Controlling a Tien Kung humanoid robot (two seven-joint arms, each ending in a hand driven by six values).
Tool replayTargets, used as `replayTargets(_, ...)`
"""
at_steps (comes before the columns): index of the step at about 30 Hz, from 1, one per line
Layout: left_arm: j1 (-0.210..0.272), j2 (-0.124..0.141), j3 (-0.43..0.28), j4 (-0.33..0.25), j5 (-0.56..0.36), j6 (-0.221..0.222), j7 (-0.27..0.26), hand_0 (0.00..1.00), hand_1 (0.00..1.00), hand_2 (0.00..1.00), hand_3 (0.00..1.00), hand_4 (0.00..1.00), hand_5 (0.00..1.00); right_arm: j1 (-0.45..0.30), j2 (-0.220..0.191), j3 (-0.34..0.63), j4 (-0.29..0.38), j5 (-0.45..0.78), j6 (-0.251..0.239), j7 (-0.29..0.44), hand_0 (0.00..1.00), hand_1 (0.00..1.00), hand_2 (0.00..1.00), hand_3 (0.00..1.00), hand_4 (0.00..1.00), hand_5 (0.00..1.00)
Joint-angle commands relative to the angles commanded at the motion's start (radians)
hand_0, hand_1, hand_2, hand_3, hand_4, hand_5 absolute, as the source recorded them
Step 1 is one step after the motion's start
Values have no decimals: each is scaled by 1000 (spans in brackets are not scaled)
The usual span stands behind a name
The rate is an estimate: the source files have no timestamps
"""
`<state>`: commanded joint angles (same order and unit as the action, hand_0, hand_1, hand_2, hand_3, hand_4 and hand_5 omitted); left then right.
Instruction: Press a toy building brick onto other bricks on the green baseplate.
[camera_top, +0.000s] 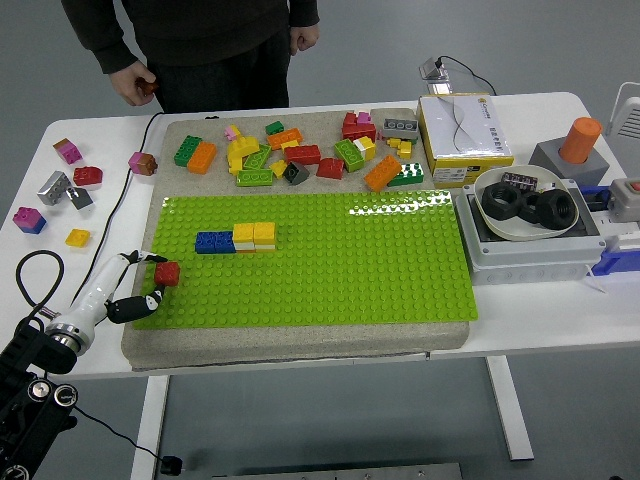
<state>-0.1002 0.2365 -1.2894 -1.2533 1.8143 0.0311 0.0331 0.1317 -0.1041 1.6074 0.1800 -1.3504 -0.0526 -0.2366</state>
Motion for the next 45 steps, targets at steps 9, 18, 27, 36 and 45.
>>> replayTargets(9,-27,-11,-8,8,-26,6,-7,997,930,881,489,535,2,4,0,4,0,-2,-2,1,580,575,636,644,644,772)
replayTargets(18,-81,-29,10,33,-46,8,-12,996,928,880,488,534,2,4,-1,2,0,4,-2,0,580,575,636,644,638,773)
replayTargets(27,-156,-85,27,111,-57,25,-28,995,924,885,486,530,2,6,-1,6,0,0,-3,0,580,575,636,643,640,773)
replayTargets(36,-203,-148,29,154,-37,30,-28,995,922,886,487,524,2,6,2,-2,0,10,0,0,580,575,636,644,640,773)
replayTargets(45,-223,-161,43,208,-48,36,-34,995,923,887,488,519,2,5,0,-4,0,13,1,-1,577,575,636,644,642,773)
